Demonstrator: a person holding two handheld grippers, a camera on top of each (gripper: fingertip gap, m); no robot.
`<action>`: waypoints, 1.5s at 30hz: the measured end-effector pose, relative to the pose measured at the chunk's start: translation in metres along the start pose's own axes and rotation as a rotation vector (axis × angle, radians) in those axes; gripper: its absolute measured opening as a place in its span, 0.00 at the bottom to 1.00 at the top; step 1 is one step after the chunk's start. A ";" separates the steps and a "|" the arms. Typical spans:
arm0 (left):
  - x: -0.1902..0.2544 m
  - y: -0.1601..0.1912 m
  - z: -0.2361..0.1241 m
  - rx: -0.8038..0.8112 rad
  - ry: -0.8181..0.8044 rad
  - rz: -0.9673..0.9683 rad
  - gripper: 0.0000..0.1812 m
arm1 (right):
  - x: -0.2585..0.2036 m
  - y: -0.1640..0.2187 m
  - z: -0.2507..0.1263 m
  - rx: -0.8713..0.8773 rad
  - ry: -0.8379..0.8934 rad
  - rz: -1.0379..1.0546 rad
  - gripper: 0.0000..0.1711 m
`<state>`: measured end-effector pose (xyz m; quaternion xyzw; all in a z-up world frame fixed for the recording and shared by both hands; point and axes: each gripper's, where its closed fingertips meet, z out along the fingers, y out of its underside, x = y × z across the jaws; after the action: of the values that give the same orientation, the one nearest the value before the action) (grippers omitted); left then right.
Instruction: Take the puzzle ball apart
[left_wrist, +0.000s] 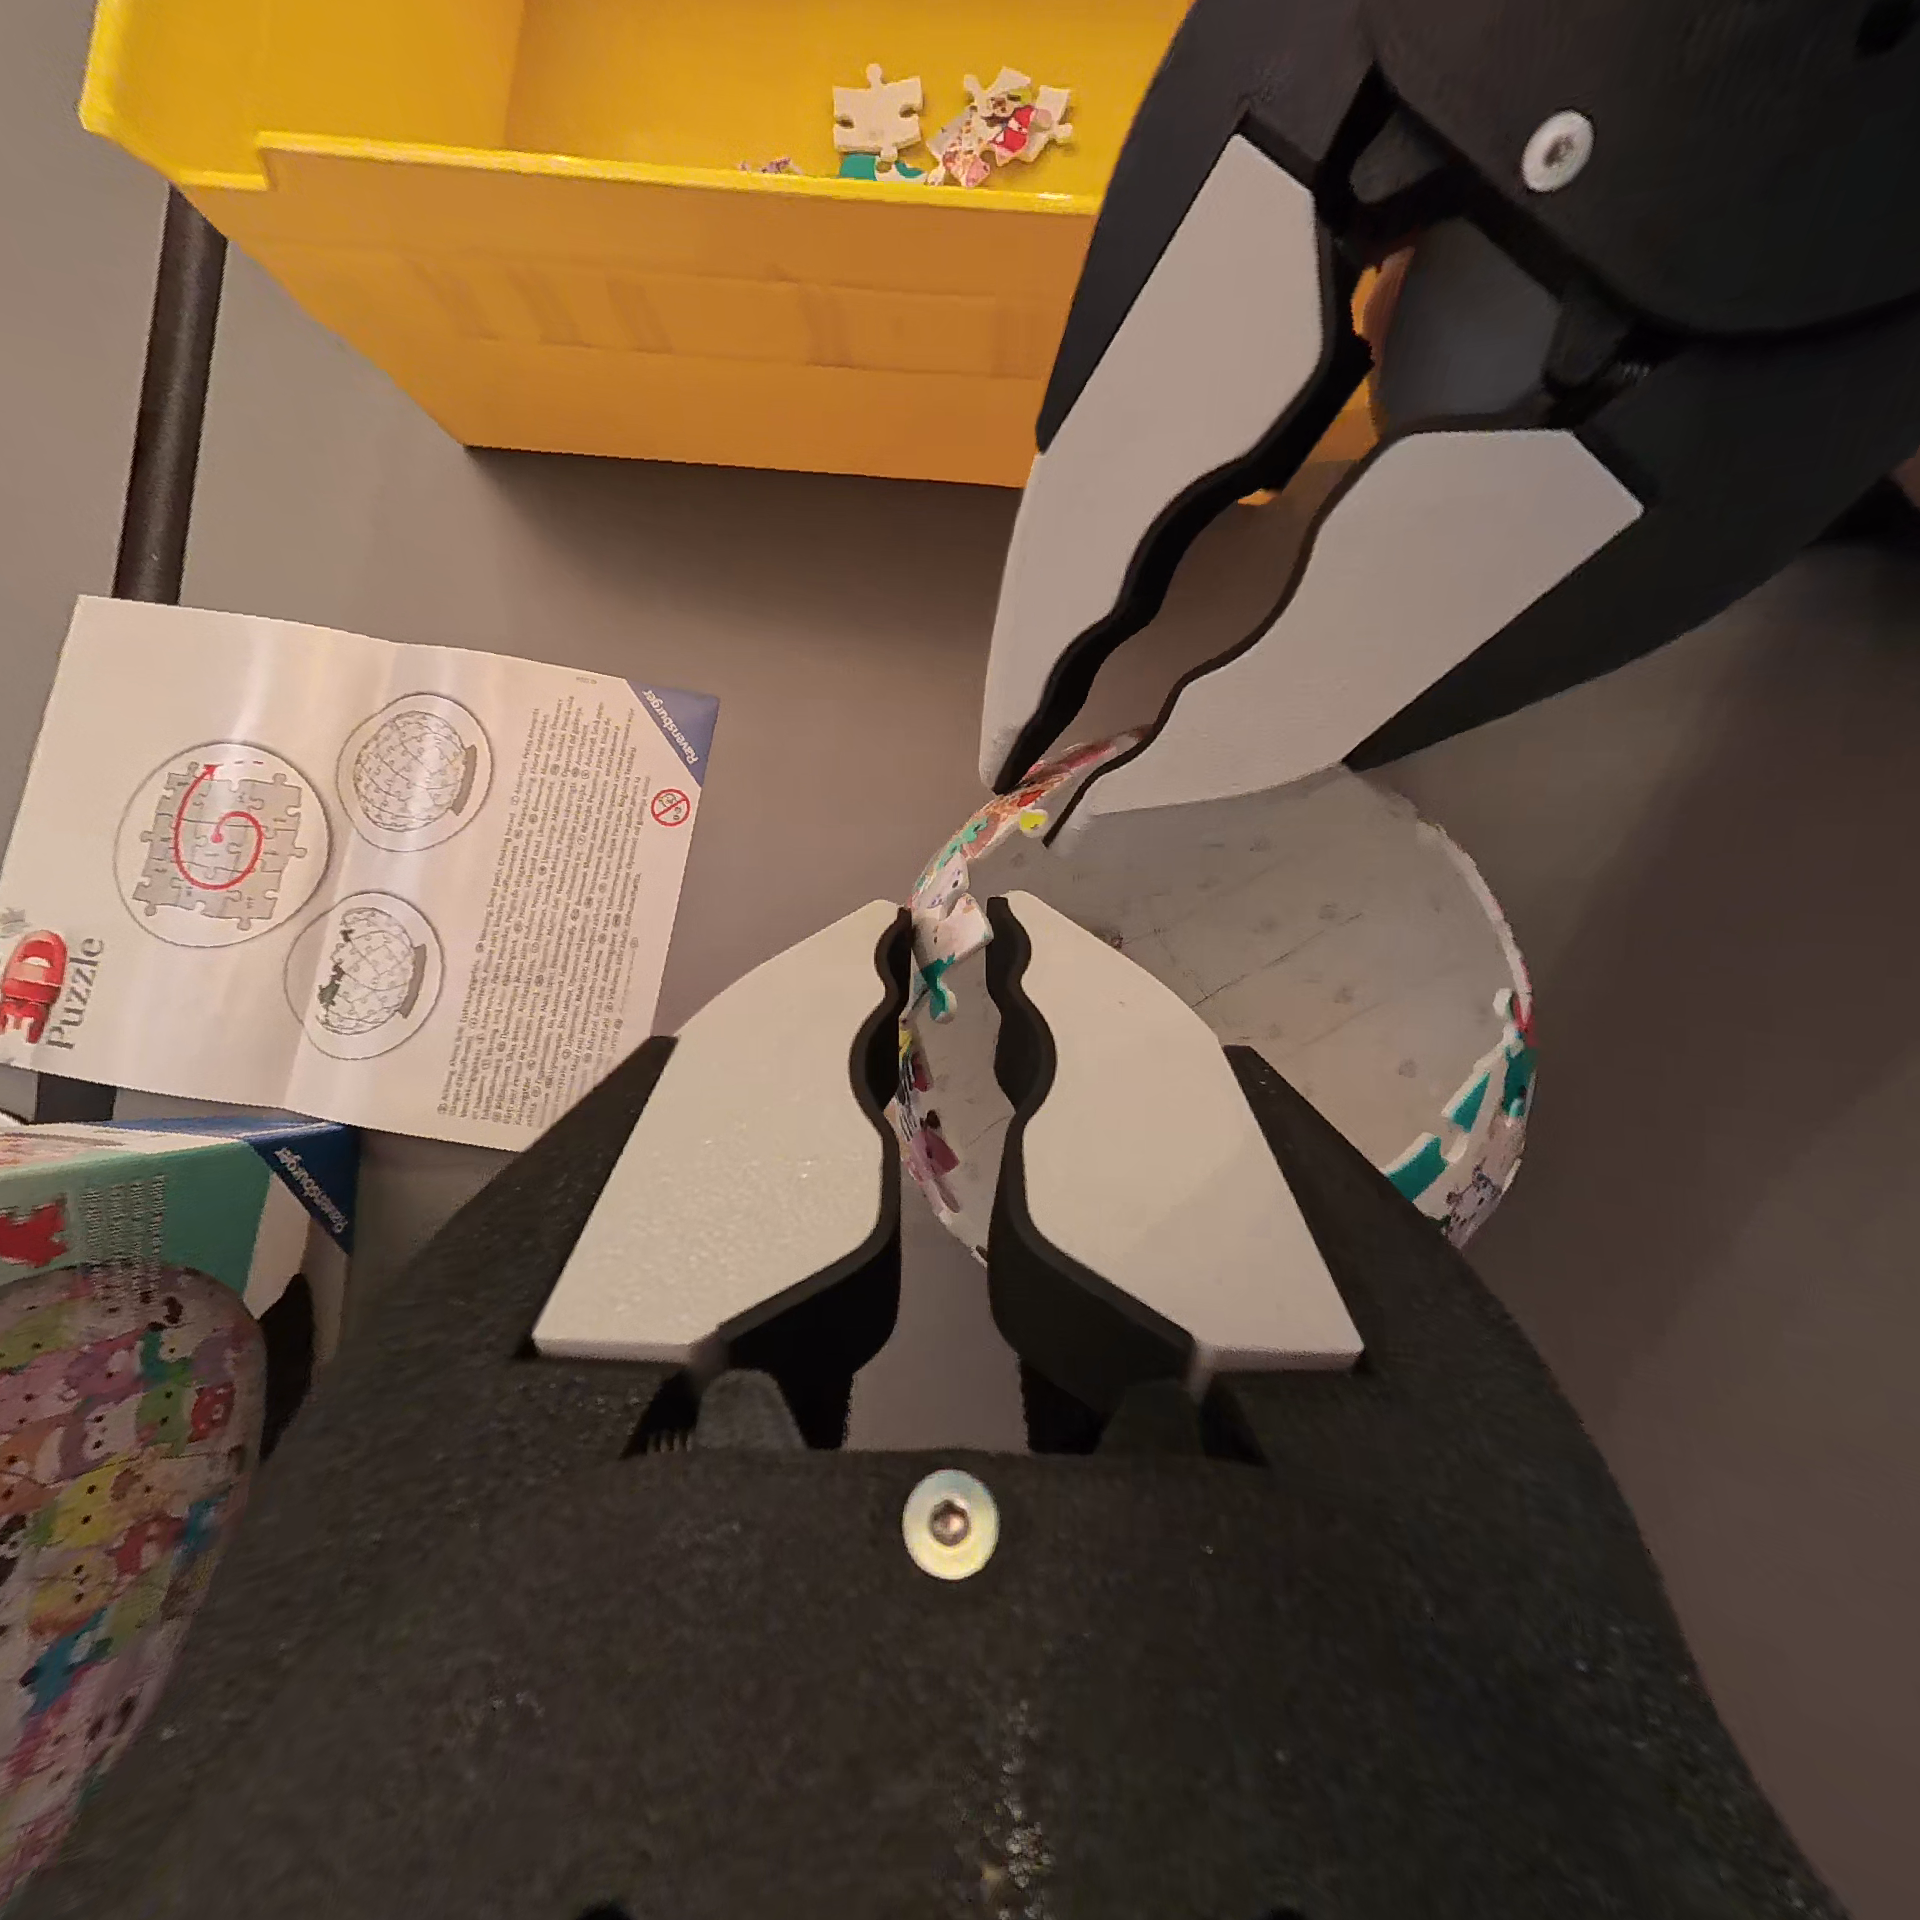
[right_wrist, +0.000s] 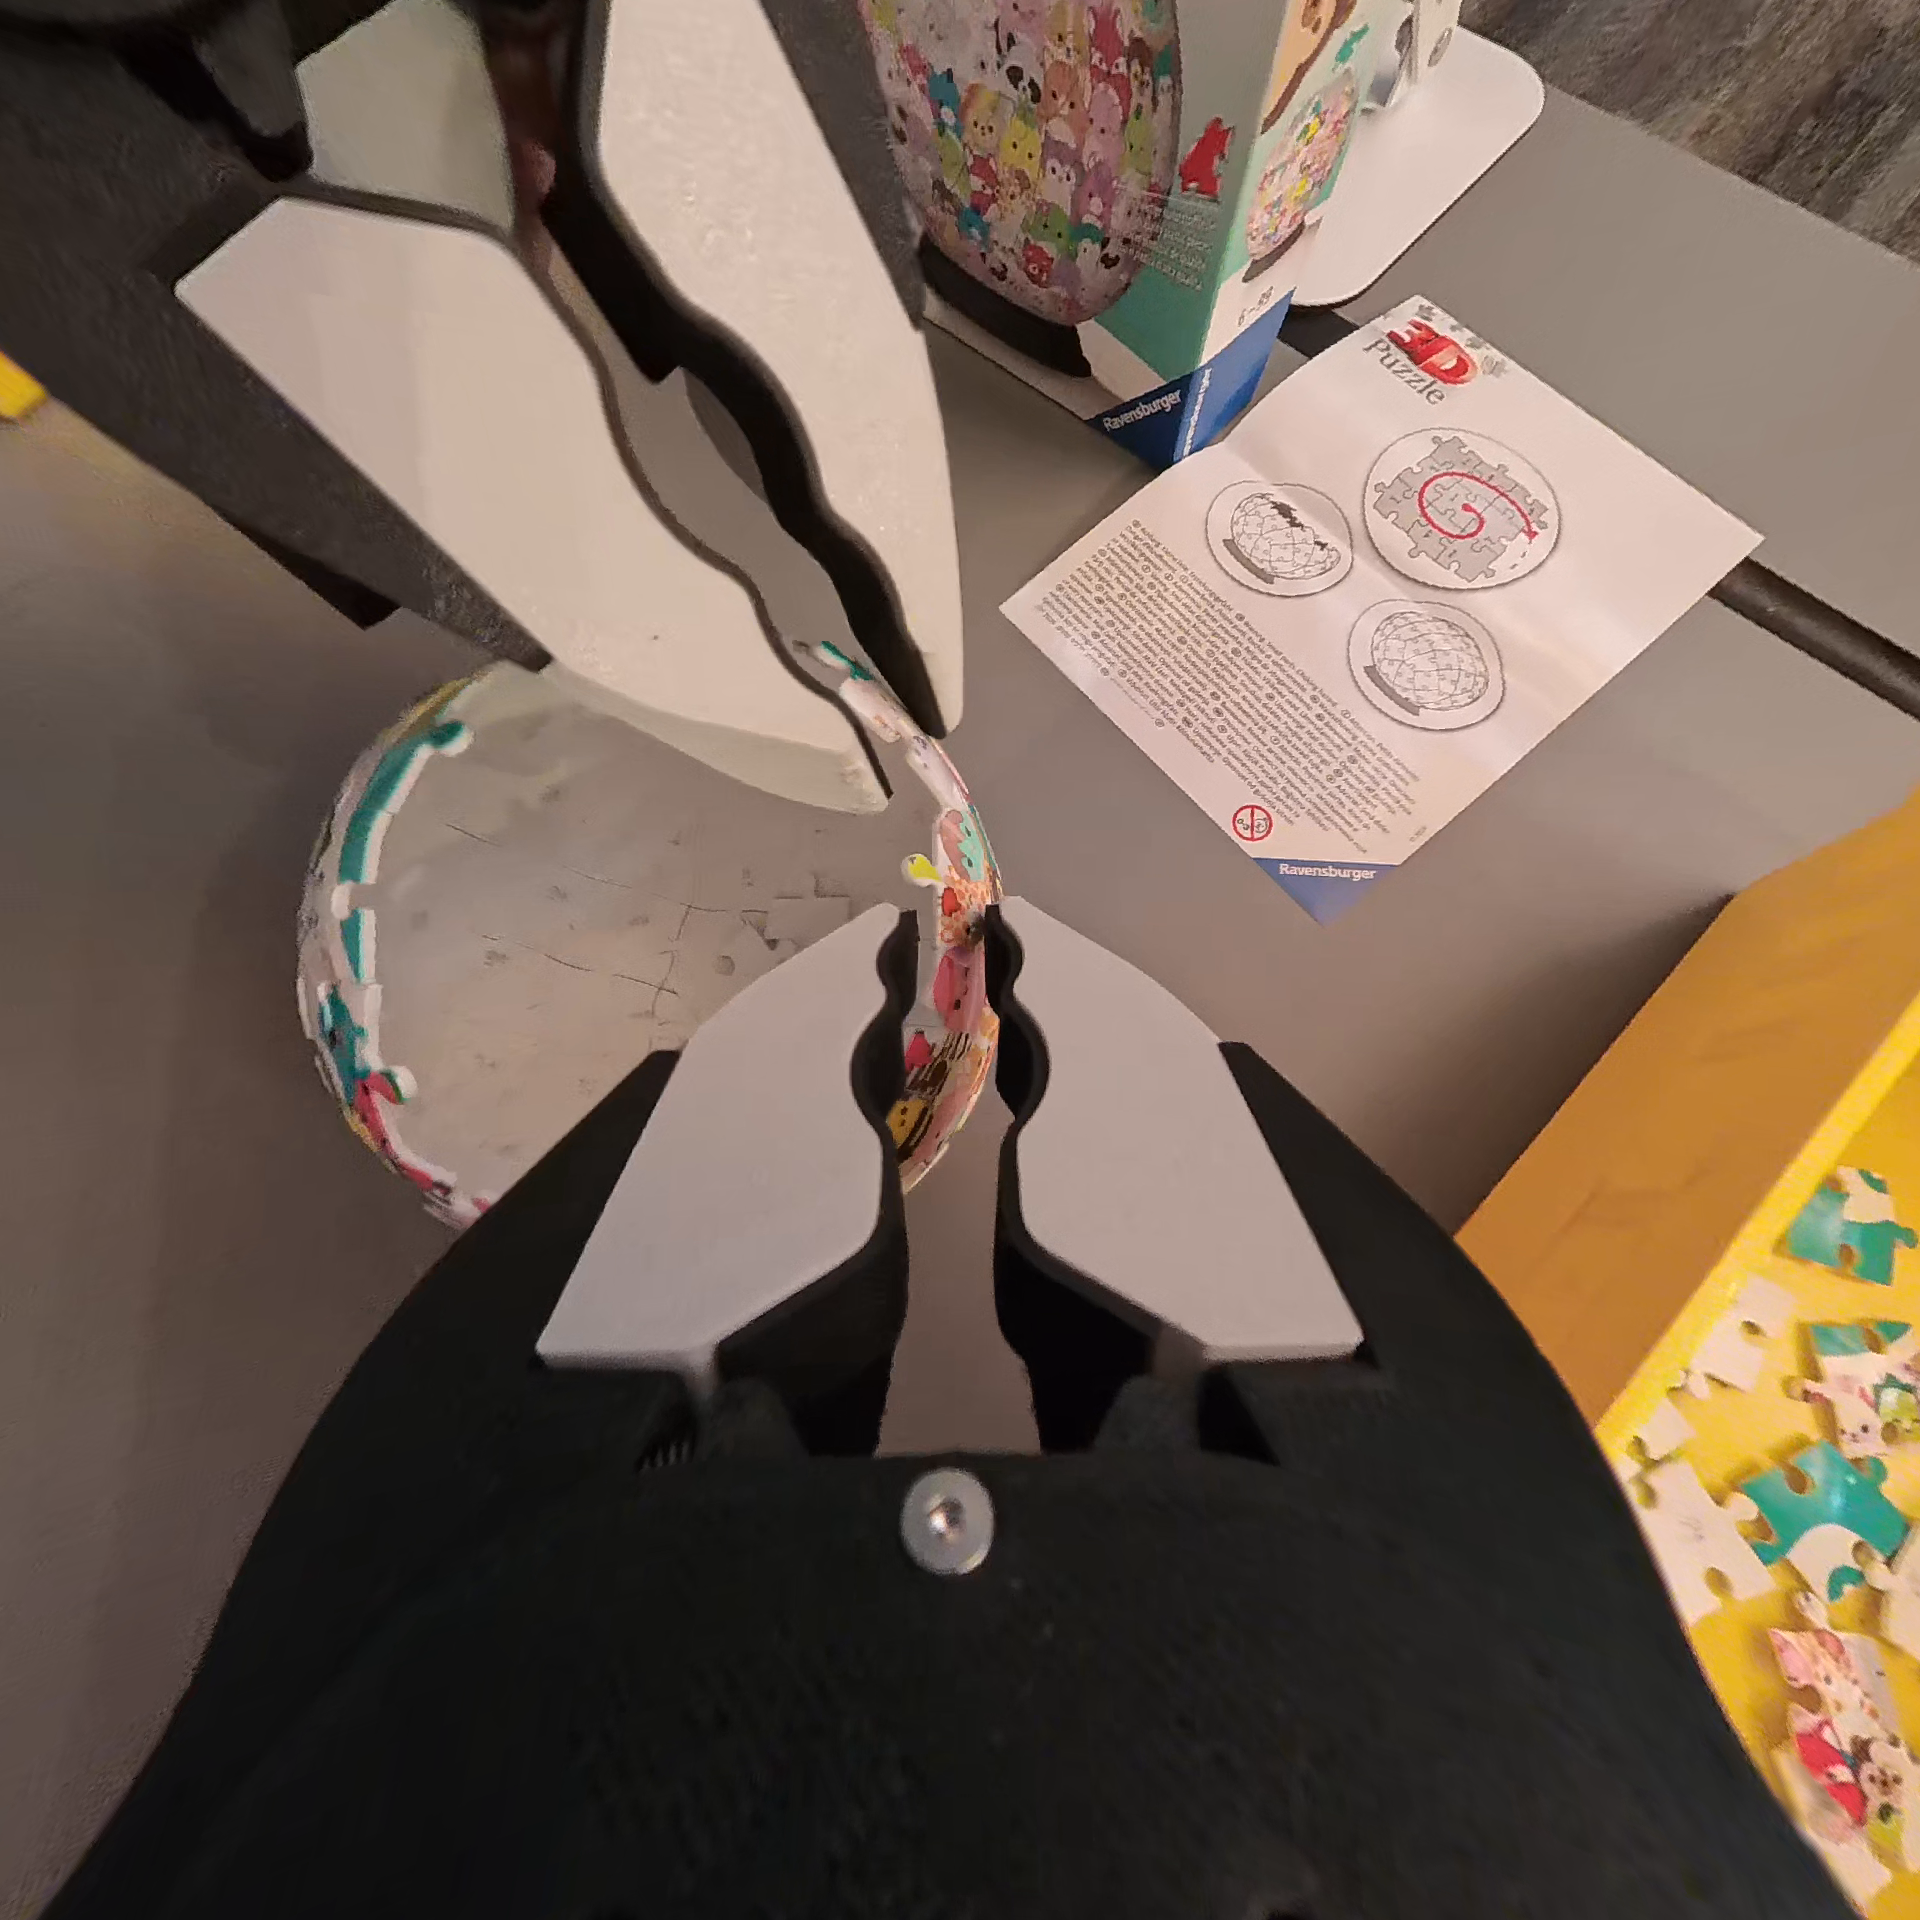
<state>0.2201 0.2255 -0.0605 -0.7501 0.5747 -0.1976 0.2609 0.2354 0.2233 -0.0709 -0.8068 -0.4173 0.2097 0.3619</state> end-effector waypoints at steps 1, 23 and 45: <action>0.000 0.000 0.000 0.008 0.012 -0.019 0.07 | 0.000 0.001 0.000 -0.006 0.010 -0.022 0.08; 0.006 0.000 -0.008 -0.126 0.101 0.109 0.14 | -0.004 -0.002 0.003 0.027 -0.026 -0.043 0.07; -0.011 0.021 0.001 -0.185 -0.065 0.308 0.02 | -0.009 -0.025 0.002 0.085 -0.248 0.109 0.10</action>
<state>0.2016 0.2320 -0.0738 -0.6801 0.6897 -0.0774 0.2361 0.2165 0.2265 -0.0527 -0.7799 -0.4053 0.3447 0.3296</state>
